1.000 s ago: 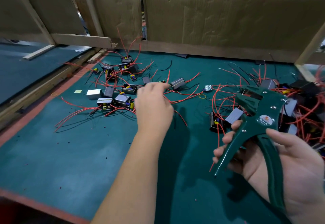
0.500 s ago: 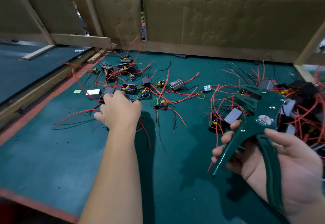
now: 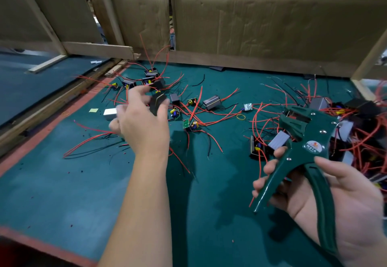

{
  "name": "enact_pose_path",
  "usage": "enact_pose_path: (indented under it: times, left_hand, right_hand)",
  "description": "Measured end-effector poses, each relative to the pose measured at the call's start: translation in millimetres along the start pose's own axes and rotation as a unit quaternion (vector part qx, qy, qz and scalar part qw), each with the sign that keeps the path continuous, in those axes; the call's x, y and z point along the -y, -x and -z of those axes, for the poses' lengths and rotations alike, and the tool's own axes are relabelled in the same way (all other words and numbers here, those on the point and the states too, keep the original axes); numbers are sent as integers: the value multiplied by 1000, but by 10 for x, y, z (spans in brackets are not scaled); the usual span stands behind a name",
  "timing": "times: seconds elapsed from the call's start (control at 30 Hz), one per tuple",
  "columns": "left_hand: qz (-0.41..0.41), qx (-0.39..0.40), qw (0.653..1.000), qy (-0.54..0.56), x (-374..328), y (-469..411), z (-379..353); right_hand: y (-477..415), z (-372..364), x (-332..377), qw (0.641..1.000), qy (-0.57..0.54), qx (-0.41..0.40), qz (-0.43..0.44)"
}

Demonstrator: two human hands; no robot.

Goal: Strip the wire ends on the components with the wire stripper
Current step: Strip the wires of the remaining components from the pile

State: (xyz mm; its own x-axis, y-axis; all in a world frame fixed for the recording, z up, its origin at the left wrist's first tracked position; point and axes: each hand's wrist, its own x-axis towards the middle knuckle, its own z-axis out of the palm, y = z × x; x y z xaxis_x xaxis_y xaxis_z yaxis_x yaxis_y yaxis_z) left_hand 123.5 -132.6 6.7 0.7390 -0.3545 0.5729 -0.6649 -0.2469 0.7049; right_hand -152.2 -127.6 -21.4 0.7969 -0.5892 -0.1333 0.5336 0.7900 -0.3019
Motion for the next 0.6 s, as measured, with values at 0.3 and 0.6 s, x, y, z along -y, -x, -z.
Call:
enact_pose_path:
  times: [0.3, 0.6]
  left_hand:
    - [10, 77, 996, 53, -32, 45, -40]
    - [251, 164, 933, -200, 337, -83, 56]
  right_hand:
    - [-57, -40, 134, 997, -8, 71, -11]
    - [54, -347, 111, 980, 142, 23, 136]
